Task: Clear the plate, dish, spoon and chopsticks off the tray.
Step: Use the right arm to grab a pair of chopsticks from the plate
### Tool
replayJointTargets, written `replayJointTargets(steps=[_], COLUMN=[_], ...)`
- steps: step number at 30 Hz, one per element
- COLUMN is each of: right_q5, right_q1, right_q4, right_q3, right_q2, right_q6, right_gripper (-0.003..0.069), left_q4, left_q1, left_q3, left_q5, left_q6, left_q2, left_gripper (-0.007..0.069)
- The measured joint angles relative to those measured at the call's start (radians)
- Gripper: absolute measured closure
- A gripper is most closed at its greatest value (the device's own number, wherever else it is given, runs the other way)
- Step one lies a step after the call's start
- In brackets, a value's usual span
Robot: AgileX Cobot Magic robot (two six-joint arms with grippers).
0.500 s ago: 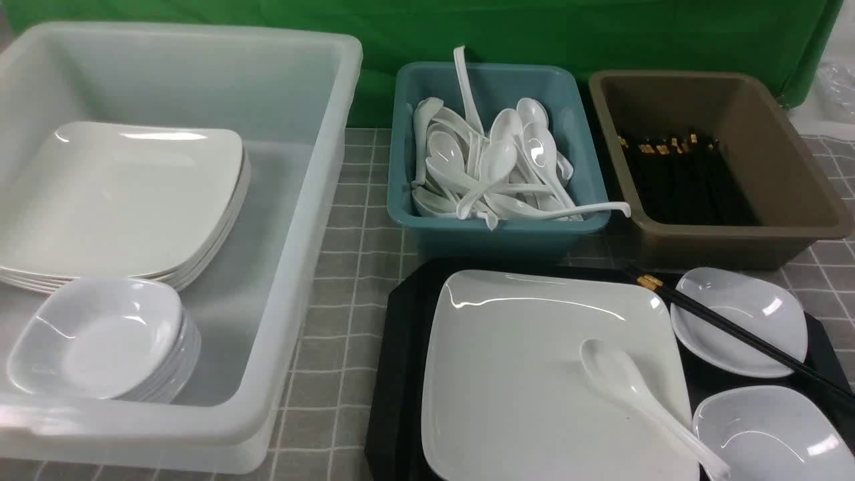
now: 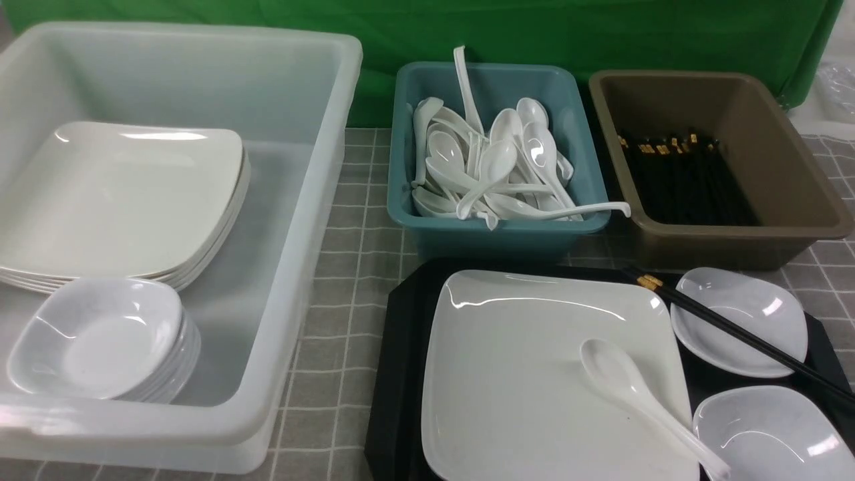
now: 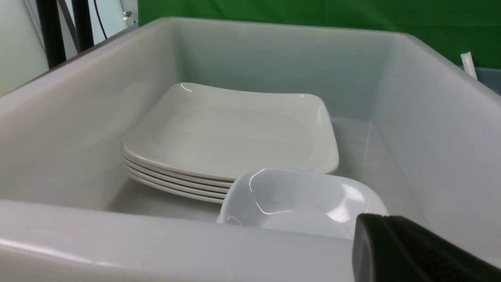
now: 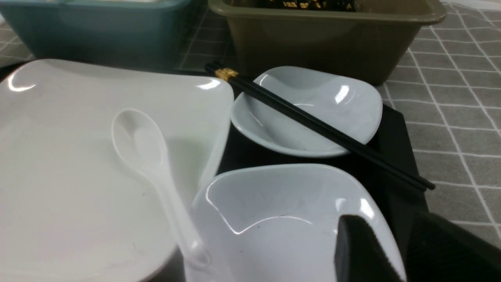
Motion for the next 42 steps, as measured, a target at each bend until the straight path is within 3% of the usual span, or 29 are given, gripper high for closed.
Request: replayJointTargets(steps=[7,11,15,17,21,23,28,32,42], right_q5=[0.000,0.000,0.000,0.000,0.000,0.000,0.000,0.000,0.000], right_q1=[0.000,0.000,0.000,0.000,0.000,0.000,0.000,0.000,0.000], right_q4=[0.000,0.000,0.000,0.000,0.000,0.000,0.000,0.000,0.000], right_q3=[0.000,0.000,0.000,0.000,0.000,0.000,0.000,0.000,0.000], right_q2=[0.000,0.000,0.000,0.000,0.000,0.000,0.000,0.000,0.000], right_q6=[0.000,0.000,0.000,0.000,0.000,0.000,0.000,0.000,0.000], right_gripper=[0.0421,0.0421,0.0421,0.0421,0.0421,0.0421,0.0421,0.0421,0.0421], left_q4=[-0.021,-0.168,-0.218,-0.225,-0.118,0.117,0.519,0.586,0.607], left_q1=[0.000,0.000,0.000,0.000,0.000,0.000,0.000,0.000,0.000], left_q3=[0.000,0.000,0.000,0.000,0.000,0.000,0.000,0.000,0.000], left_q5=[-0.054,-0.290,-0.444,-0.547,-0.621,-0.637,-0.619,-0.616,-0.614], left_q6=[-0.021,-0.129,-0.173,-0.267,-0.449,-0.588,-0.701,-0.705,-0.709], left_q2=[0.000,0.000,0.000,-0.001,-0.001,0.001,0.019,0.020,0.020], left_gripper=[0.0603,0.0603,0.0603,0.0603,0.0603,0.0603,0.0603,0.0603,0.0603])
